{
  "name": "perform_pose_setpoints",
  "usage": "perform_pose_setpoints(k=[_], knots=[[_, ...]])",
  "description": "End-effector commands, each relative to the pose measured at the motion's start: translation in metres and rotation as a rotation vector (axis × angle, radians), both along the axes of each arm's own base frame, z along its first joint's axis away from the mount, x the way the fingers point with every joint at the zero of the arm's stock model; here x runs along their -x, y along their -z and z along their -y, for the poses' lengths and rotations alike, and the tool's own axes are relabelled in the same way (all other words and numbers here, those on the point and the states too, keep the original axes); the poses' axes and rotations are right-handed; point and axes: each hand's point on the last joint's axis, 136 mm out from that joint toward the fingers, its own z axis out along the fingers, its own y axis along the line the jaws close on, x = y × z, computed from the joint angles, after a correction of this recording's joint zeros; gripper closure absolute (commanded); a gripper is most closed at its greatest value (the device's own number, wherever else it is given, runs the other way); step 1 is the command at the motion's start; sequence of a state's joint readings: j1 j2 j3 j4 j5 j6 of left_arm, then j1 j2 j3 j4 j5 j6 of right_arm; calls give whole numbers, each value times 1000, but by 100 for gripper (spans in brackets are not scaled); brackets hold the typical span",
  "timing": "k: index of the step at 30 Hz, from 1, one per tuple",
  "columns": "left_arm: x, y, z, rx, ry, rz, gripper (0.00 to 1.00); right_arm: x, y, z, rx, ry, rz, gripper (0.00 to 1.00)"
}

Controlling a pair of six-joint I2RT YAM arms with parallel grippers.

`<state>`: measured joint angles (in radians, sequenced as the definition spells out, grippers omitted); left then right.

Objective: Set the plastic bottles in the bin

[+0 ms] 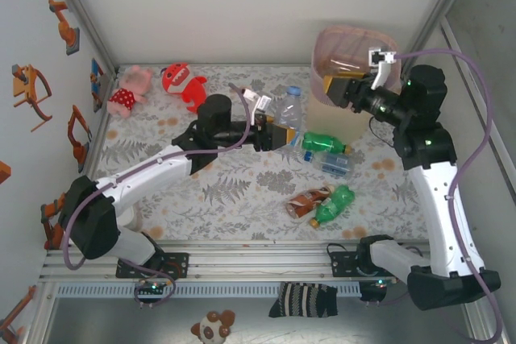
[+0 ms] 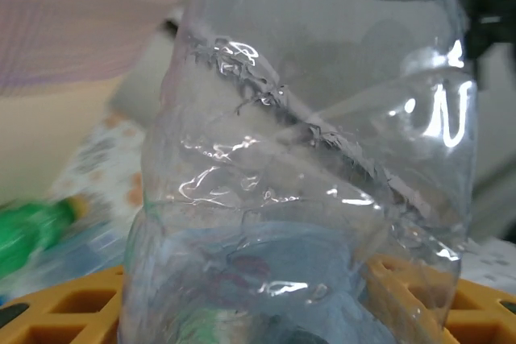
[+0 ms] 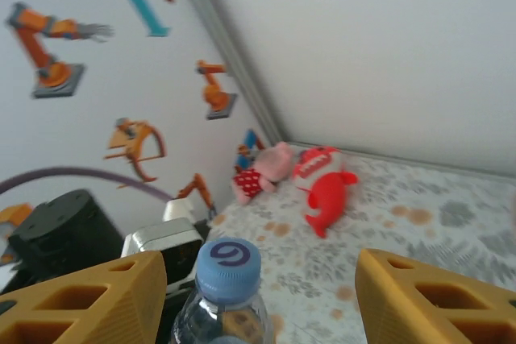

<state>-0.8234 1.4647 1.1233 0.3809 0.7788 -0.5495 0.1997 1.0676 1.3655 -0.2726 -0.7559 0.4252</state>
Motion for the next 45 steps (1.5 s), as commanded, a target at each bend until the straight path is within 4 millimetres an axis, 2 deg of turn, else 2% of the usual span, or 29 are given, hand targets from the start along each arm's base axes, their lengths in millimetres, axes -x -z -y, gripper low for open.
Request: perform_pose_setpoints(k=[1, 4, 9, 25, 34, 38, 41, 45], knots=[[48, -59, -4, 165, 235, 130, 43, 38, -41, -19, -36, -158, 201, 34], [63, -72, -9, 192, 281, 179, 43, 57, -51, -31, -35, -236, 274, 33], [74, -79, -14, 186, 296, 222, 43, 72, -60, -43, -43, -317, 300, 34], [80, -81, -18, 184, 289, 250, 40, 88, -46, -65, -7, -451, 271, 53], [76, -81, -20, 177, 251, 263, 37, 86, -48, -66, -2, -436, 273, 72], [68, -79, -26, 163, 177, 287, 25, 77, -51, -63, 5, -377, 273, 76], [58, -75, -35, 146, 89, 308, 13, 64, -49, -59, 39, -296, 262, 78], [50, -73, -50, 124, -10, 346, 9, 37, -54, -43, 102, -110, 274, 78]])
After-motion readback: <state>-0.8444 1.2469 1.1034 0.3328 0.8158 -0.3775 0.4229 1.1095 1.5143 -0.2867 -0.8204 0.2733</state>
